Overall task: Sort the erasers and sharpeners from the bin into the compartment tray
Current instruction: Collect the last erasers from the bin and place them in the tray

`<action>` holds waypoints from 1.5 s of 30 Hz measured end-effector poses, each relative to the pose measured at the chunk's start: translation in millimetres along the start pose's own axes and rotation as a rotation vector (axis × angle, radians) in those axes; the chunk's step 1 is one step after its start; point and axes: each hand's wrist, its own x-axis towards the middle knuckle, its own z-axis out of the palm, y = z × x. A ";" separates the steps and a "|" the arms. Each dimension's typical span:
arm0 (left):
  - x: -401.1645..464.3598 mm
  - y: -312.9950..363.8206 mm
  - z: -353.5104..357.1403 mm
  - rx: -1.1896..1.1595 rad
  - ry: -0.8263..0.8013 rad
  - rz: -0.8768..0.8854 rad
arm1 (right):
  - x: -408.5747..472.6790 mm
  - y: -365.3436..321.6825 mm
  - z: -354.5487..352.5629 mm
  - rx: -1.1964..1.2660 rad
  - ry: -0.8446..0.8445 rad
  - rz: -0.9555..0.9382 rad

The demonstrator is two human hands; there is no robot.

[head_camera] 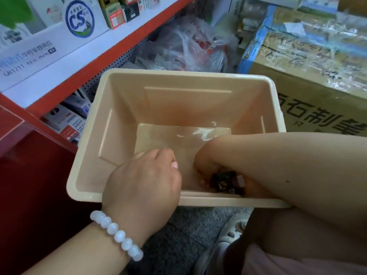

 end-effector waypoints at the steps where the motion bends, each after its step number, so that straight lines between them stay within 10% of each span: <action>1: -1.3 -0.3 0.5 -0.009 0.005 -0.001 | -1.8 -1.1 0.9 0.033 -0.006 0.030; 9: -6.3 0.9 1.5 -0.011 -0.006 -0.018 | -17.0 -4.7 -2.9 -0.117 -0.185 0.089; 14: -5.6 0.6 1.3 0.008 -0.015 -0.029 | -18.6 3.7 0.6 0.329 -0.030 0.170; 23: -2.7 2.4 2.0 -0.002 -0.028 -0.050 | -7.2 6.0 -0.6 -0.110 -0.222 0.160; 45: 9.5 10.4 -12.9 0.060 -0.153 -0.092 | -0.7 24.8 1.2 0.619 -0.502 0.298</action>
